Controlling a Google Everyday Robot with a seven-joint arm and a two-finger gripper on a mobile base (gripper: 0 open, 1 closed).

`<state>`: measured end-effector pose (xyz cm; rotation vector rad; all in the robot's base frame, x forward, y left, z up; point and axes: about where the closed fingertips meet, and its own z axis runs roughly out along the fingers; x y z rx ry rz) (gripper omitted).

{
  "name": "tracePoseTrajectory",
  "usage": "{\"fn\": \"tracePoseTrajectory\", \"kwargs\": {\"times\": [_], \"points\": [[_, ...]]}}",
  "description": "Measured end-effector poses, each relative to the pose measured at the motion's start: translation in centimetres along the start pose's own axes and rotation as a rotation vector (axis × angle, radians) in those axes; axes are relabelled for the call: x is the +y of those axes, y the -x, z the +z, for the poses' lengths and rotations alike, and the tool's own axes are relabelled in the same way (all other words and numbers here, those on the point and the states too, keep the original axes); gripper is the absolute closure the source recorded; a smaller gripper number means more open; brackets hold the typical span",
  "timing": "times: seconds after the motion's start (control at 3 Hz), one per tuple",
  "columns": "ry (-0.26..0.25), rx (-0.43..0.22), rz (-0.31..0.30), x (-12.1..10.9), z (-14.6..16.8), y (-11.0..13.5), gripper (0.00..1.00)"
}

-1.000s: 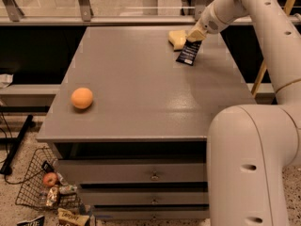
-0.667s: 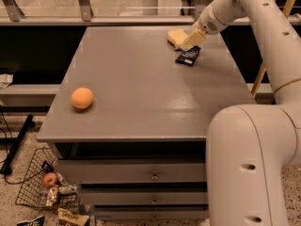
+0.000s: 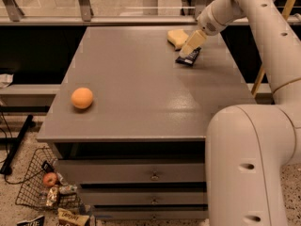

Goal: Move rxbar blueberry near sponge

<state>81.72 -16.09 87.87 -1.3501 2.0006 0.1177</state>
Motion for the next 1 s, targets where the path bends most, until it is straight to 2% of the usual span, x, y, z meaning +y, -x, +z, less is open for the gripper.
{"fn": "tracePoseTrajectory", "kwargs": {"times": [0.33, 0.67, 1.0], "points": [[-0.029, 0.022, 0.0, -0.3, -1.8, -0.8, 0.0], [-0.159, 0.017, 0.035, -0.9, -8.4, -2.0, 0.0], [-0.292, -0.019, 0.082, -0.7, -14.6, -2.8, 0.0]]}}
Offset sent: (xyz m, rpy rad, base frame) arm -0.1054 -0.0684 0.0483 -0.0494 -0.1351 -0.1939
